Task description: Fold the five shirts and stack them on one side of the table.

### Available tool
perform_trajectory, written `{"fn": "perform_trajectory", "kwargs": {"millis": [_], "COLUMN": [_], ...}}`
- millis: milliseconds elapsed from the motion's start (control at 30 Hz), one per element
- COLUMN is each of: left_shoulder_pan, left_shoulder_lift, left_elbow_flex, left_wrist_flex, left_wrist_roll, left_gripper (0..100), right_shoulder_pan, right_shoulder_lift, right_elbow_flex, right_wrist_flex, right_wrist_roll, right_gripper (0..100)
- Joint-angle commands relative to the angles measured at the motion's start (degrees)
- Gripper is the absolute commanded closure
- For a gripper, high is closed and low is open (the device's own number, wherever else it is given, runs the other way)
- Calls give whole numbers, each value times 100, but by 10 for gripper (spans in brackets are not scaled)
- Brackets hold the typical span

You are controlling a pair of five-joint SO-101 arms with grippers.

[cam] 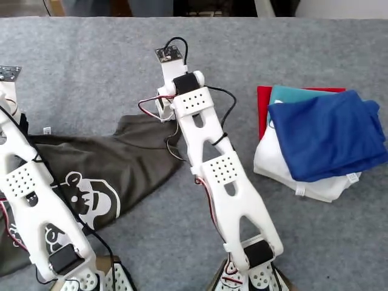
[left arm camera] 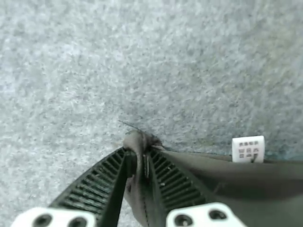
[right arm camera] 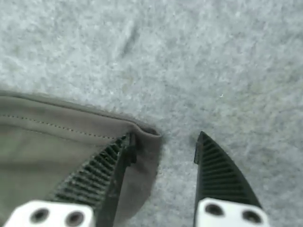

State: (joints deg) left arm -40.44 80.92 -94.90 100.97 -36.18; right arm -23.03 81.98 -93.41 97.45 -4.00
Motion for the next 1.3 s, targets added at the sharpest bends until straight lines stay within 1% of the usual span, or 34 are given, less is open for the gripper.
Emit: {"fn": "perform_trajectory", "kwargs": {"millis": [0,67,100,200,233,300,400,467,600,633,733,967,1100,1267], "left_shoulder_pan": [-4,-4,-4,-4,-4,-4,4,13,101,145,286,637,673,637], "left_shoulder_lift": [35,35,35,35,35,35,35,35,-35,-149,-791,-3059,-4264,-5653], "left_elbow_flex": [-57,-57,-57,-57,-57,-57,-57,-57,-66,-66,-66,-57,-4,-13], "left_wrist_flex": [-18,-18,-18,-18,-18,-18,-18,-26,-26,-26,-26,-18,-9,-9], "left_wrist_roll": [44,44,44,53,53,53,53,35,88,220,774,1890,2532,2954], "left_gripper": [972,972,972,972,972,972,972,972,972,972,972,972,972,972], "right_shoulder_pan": [-220,-246,-255,-255,-255,-255,-246,-246,-211,-176,-62,246,308,316], "right_shoulder_lift": [136,224,233,251,251,251,242,136,-347,-514,-1121,-3187,-4374,-5771], "right_elbow_flex": [-171,-171,-171,-215,-215,-215,-233,-242,-242,-242,-242,-233,-233,-233], "right_wrist_flex": [-35,-35,-35,-35,-35,-35,-26,9,149,167,176,149,167,132], "right_wrist_roll": [-26,-26,-26,-18,26,18,-9,-9,-9,-9,-18,18,18,18], "right_gripper": [794,810,835,962,990,960,985,984,985,985,985,985,985,985]}}
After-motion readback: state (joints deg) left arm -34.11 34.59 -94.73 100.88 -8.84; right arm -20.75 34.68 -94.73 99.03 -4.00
